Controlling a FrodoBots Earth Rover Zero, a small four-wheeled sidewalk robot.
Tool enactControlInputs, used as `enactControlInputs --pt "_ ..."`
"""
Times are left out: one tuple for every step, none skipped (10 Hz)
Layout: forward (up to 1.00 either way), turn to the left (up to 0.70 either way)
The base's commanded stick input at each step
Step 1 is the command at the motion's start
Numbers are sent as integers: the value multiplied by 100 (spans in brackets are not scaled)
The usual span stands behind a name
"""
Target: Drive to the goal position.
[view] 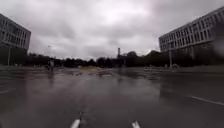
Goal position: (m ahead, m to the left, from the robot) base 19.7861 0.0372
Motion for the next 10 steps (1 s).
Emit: enactControlInputs --pt "100 0" --pt "100 0" --pt "100 0" --pt "100 0" --pt "100 0" --pt "100 0" --pt "100 0" --pt "100 0" --pt "100 0" --pt "100 0"
